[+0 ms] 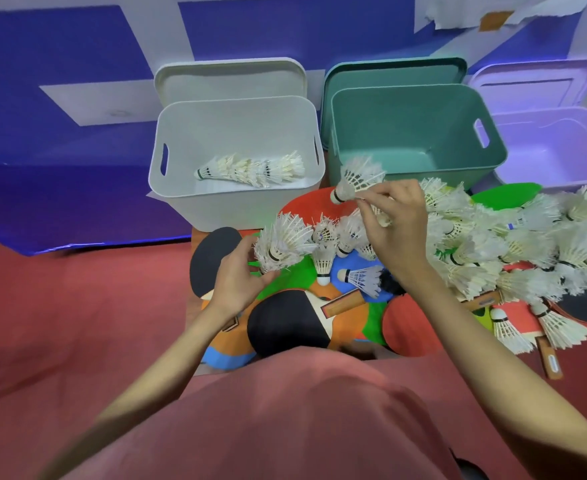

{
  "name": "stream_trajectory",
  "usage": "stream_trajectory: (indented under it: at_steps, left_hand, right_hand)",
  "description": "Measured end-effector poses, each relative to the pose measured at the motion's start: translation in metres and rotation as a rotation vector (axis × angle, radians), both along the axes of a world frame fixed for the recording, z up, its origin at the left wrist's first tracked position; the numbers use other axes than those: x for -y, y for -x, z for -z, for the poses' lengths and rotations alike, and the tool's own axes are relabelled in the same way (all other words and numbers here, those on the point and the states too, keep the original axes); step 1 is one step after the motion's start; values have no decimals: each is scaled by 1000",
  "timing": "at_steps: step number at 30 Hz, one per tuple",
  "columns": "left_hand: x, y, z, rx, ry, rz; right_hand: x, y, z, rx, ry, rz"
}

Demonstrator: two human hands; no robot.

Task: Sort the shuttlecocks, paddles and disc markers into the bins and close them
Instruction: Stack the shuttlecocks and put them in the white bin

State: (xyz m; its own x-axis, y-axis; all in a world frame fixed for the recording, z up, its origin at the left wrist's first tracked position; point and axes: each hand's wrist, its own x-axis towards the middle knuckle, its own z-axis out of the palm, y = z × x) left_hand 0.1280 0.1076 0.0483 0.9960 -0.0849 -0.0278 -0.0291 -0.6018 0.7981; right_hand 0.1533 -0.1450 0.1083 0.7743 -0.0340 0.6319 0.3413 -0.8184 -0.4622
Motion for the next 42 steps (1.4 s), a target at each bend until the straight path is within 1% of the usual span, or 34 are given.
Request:
stream_trajectory:
  at_steps: [2,3,8,11,15,19,22,24,26,29,32,34,36,38,40,42]
  left_hand:
    - [3,-1,0,-8,-6,2]
    - [6,-2,0,-8,-10,7]
    - [22,-6,-6,6,-11,61]
    - [29,-6,-6,15,-32,125]
    - [33,-2,-5,16,-36,123]
    - [32,-2,-1,-1,-7,67]
    - [31,-4,-2,2,6,41]
    - [31,-5,-1,11,9,29]
    - [32,-7,-2,14,13,21]
    - [33,-11,-4,15,19,15]
    - [34,-15,-6,4,22,5]
    - [33,-17,-7,3,16,5]
    - [33,-18,-8,7,7,6]
    - [34,-20,-8,9,7,10]
    - [36,-22,-8,8,13,19]
    - [39,-25,-9,6,28,29]
  right_hand:
    - [-7,14,-13,7,-116,-124]
    - [-10,19,-15,-18,-132,-176]
    - [-14,31,5,-206,-112,-371]
    - [-17,38,13,-300,-141,-403]
    - [-20,40,16,-321,-146,-422]
    - [-4,33,11,-288,-93,-331]
    - [25,20,16,-306,-95,-96]
    - [48,7,26,-455,7,119]
    - [66,-7,35,-626,160,245]
    - [77,-21,39,-670,324,242]
    - [77,-28,35,-625,355,249]
    - [77,-32,25,-508,257,255]
    - [72,-33,5,-344,73,223]
    - [61,-32,-17,-256,-136,125]
    - [46,-29,-36,-271,-328,14]
    - [32,-28,-44,-352,-435,-76]
